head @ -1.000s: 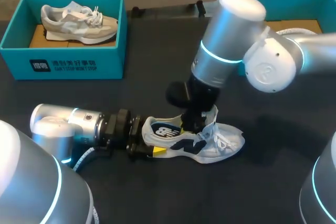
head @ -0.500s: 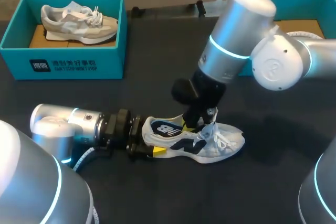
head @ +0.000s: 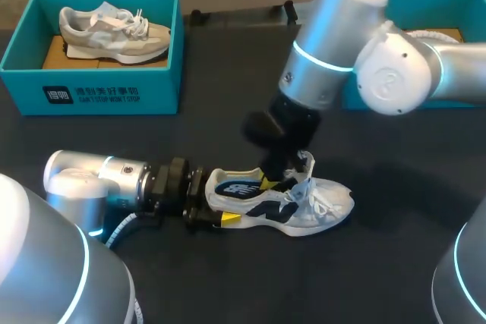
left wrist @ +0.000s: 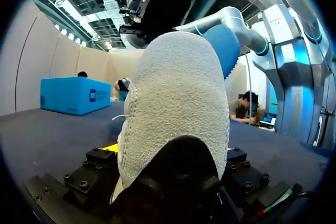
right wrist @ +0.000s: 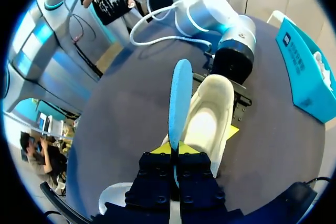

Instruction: Take the shoe out of the shoebox, open the shoe tongue, remove and reinsert the insole, then place the shoe into the shoebox

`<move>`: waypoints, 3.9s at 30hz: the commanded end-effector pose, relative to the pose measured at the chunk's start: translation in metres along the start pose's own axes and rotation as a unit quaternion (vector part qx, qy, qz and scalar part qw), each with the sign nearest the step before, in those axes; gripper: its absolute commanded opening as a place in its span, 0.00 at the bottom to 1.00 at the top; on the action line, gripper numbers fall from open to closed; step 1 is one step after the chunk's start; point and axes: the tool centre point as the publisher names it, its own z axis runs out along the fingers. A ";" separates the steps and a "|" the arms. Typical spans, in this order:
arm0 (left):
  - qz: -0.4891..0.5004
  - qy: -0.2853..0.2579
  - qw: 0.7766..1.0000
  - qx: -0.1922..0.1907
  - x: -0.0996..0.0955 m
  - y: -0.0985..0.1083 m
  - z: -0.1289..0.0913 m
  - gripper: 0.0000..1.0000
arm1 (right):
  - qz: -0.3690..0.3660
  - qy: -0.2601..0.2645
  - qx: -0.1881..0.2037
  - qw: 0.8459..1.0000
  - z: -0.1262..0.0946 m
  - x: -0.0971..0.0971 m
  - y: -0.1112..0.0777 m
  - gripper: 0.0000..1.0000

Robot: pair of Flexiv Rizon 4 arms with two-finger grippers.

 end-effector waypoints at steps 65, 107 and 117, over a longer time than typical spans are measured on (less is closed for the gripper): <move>0.000 -0.001 1.000 0.005 -0.002 0.009 -0.001 0.00 | 0.116 -0.023 -0.032 0.992 -0.005 -0.011 0.009 0.47; 0.000 -0.001 1.000 0.005 -0.002 0.009 -0.001 0.00 | 0.130 0.001 -0.104 0.986 0.028 -0.021 0.021 0.00; 0.000 -0.001 1.000 0.005 -0.002 0.009 -0.001 0.00 | 0.112 -0.019 -0.126 0.985 0.009 -0.020 0.034 0.00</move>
